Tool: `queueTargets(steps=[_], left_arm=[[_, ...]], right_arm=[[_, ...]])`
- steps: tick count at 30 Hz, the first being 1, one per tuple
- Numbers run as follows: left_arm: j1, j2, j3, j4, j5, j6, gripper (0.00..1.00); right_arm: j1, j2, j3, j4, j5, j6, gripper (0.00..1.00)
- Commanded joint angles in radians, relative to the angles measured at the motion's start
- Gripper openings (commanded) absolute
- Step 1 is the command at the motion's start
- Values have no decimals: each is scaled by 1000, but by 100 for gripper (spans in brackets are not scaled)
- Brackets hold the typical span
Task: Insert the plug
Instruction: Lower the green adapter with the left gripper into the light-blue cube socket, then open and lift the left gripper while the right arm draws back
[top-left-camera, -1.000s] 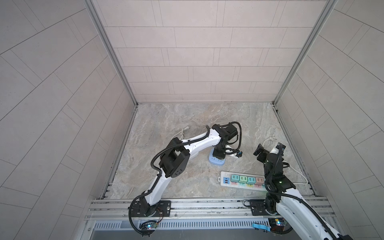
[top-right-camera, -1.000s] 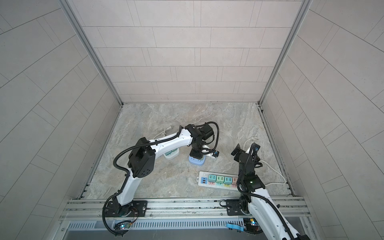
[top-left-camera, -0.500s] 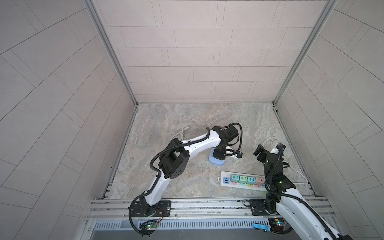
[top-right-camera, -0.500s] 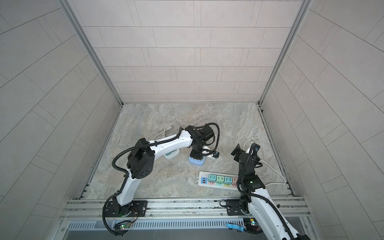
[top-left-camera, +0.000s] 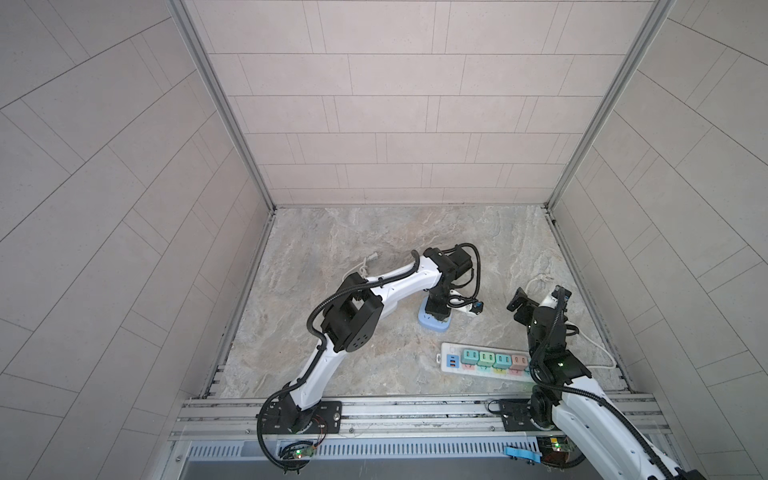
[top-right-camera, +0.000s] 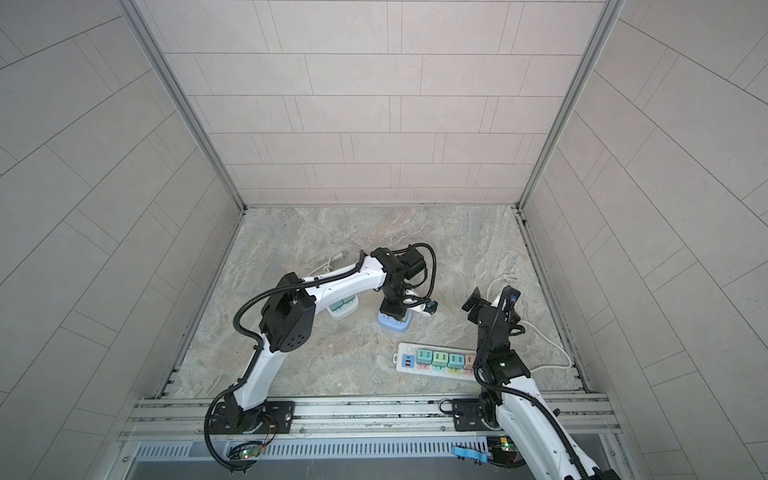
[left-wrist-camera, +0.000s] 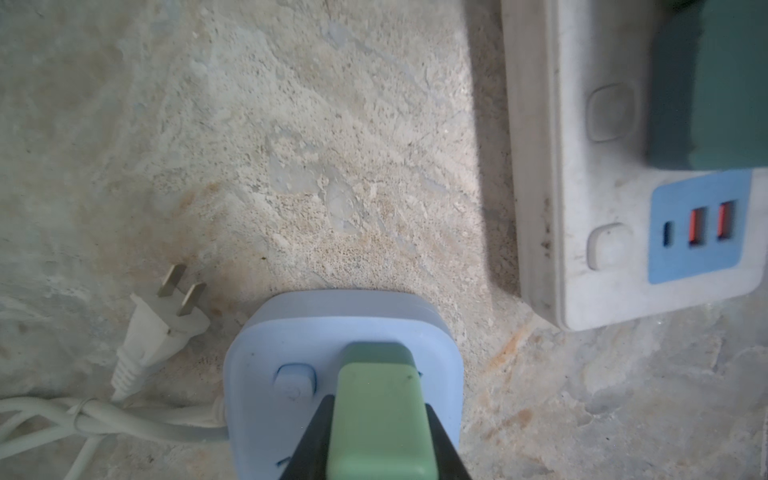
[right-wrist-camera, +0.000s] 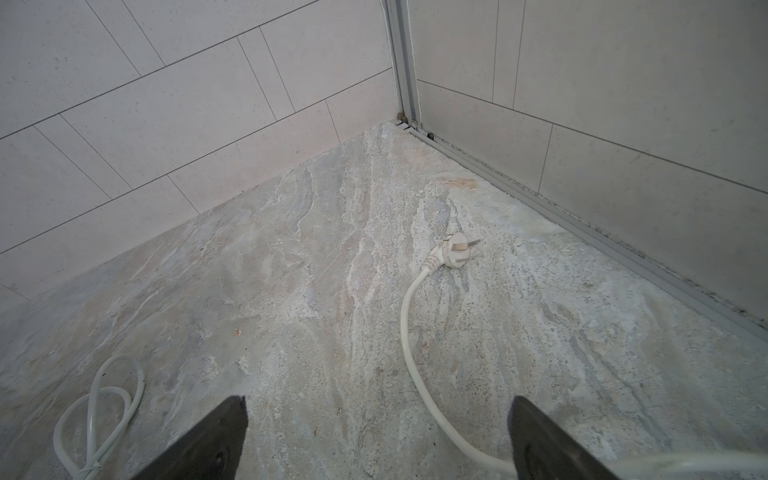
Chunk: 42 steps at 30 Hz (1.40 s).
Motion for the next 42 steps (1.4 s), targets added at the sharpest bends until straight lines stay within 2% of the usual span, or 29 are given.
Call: queueTargets(steps=[1,4,14,15,16,20,22,23,25,26,27,30,33,36,39,42], left_arm=[[-23,53,-77,-30,-10,-7,0],[-54,55,-108,2,-100,-15,0],[-66,24,-98,8,-119,-23,0],[-66,16,-102,11,-113,-27,2],[-67,4,-108,17,-100,-26,7],[-66,-87,-192,120,-70,-28,38],[-66,-139,-231,175,-59,-34,58],[-67,-167,-246,201,-48,-40,63],[-64,-224,-264,228,-14,-52,66],[-64,-257,-275,246,-9,-62,96],[-64,-289,-287,264,-15,-72,100],[-57,-424,-363,379,-99,-127,100],[-21,-610,-495,553,-118,-212,100],[65,-839,-694,806,-127,-413,100],[217,-1081,-952,1085,-138,-632,100],[392,-1299,-1193,1278,-267,-894,100]], right_arm=[[-1,-4,19,7,3,12,100],[-2,-3,19,6,3,12,100],[-1,-1,19,6,3,12,100],[-1,-2,19,6,3,12,100],[-1,-2,20,7,3,12,100],[-1,-1,20,6,3,12,100],[-2,-2,19,6,3,13,100],[-2,-3,19,5,3,12,100],[-1,-2,20,6,2,12,100],[-2,-2,19,5,3,12,100],[-2,-3,19,6,2,12,100],[-1,-2,19,6,3,13,100],[-1,-2,19,5,1,12,100],[-1,-1,21,3,2,12,100],[-2,7,23,1,21,24,100],[-12,24,64,-51,40,23,100]])
